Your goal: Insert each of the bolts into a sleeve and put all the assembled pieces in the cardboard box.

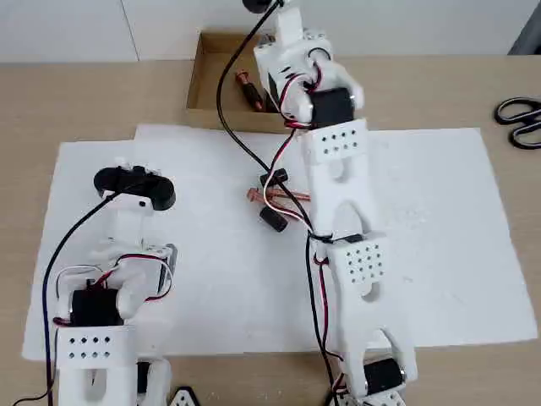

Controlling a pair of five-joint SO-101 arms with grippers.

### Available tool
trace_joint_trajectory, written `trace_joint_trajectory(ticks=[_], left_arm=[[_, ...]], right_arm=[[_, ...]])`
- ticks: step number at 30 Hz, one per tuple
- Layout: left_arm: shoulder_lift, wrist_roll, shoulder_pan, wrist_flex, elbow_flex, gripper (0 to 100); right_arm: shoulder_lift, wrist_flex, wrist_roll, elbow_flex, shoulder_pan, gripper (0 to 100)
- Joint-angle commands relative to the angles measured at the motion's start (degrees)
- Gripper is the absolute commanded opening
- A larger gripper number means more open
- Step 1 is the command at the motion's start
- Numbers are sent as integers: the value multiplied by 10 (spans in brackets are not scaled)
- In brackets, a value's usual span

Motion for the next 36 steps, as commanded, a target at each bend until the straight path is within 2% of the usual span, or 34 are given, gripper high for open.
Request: trace_joint_trajectory(ticks=[1, 3, 8, 13, 17, 26, 36], left_arm=[[-7, -1, -1, 1, -3, 153], [-7, -1, -1, 2, -3, 153], [-7, 1, -5, -4, -6, 152], [-7, 48, -29, -14, -7, 155], [-7, 61, -47, -22, -7, 155], [-7, 71, -48, -22, -4, 155], [-7, 72, -48, -22, -2, 155]], right_arm=[[-98, 157, 4, -31, -10, 134], [-122, 216, 4, -29, -10, 134], [-151, 222, 4, -28, 2, 134], [-155, 234, 4, 4, 2, 133], [-179, 235, 5, 127, 1, 133], [-371, 225, 8, 513, -61, 133], [-388, 204, 7, 673, -64, 135]])
